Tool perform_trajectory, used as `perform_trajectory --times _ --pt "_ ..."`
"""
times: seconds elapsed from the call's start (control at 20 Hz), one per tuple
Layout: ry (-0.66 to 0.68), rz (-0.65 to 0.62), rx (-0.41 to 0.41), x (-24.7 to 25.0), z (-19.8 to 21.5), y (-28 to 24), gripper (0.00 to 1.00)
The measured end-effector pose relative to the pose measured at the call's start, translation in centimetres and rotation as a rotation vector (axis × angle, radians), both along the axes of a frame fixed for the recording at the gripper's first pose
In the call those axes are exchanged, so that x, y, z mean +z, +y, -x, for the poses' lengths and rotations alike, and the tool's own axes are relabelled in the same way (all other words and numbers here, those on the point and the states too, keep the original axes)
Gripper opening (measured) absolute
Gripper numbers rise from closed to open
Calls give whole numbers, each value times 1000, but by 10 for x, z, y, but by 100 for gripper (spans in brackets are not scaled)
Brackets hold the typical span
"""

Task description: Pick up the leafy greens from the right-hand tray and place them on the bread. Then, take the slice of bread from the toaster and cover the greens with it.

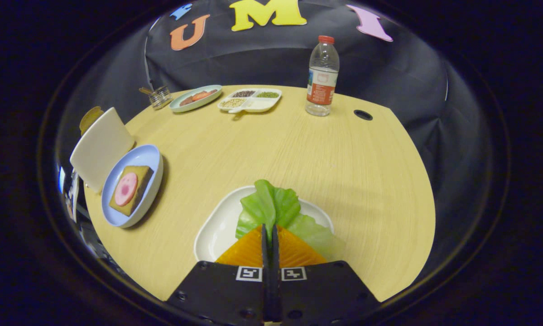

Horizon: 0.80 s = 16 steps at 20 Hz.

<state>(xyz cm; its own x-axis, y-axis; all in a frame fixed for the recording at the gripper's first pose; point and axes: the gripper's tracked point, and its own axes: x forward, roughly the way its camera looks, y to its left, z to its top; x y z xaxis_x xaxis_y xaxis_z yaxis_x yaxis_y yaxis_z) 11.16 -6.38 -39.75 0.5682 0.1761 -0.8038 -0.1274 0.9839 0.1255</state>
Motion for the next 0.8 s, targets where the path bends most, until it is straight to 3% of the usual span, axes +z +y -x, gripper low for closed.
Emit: perform_trajectory --times 0.4,0.8 --pt "-153 -35 -2 65 -2 19 1" --pt "-233 -166 49 128 0 95 1"
